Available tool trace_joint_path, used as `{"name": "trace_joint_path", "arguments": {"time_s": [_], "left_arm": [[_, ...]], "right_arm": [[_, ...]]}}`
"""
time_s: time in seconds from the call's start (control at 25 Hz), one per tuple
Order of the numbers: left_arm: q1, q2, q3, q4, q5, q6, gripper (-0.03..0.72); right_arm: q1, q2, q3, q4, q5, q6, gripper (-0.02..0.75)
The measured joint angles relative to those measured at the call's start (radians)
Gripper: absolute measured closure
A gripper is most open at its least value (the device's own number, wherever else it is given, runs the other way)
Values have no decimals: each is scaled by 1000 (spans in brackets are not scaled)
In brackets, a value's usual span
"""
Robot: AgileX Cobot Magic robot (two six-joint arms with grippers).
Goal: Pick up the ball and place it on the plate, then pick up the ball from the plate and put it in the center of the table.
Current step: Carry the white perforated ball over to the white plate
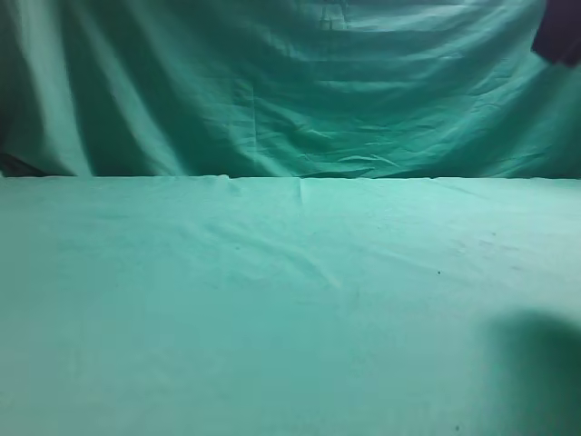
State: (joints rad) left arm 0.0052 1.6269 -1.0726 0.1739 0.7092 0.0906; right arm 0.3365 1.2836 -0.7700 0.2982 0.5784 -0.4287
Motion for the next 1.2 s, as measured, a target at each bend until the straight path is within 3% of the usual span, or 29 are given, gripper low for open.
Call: {"name": "trace_joint_path", "arguments": {"time_s": [0.16, 0.44, 1.2], "left_arm": [[15, 0, 0, 18, -29, 0, 378], [120, 2, 0, 4, -63, 4, 378], [122, 109, 0, -79, -152, 47, 378]], "right_arm": [[0, 48, -25, 0, 39, -2, 689], [0, 60, -35, -5, 37, -2, 689], [0, 148, -36, -8, -38, -64, 689]]}}
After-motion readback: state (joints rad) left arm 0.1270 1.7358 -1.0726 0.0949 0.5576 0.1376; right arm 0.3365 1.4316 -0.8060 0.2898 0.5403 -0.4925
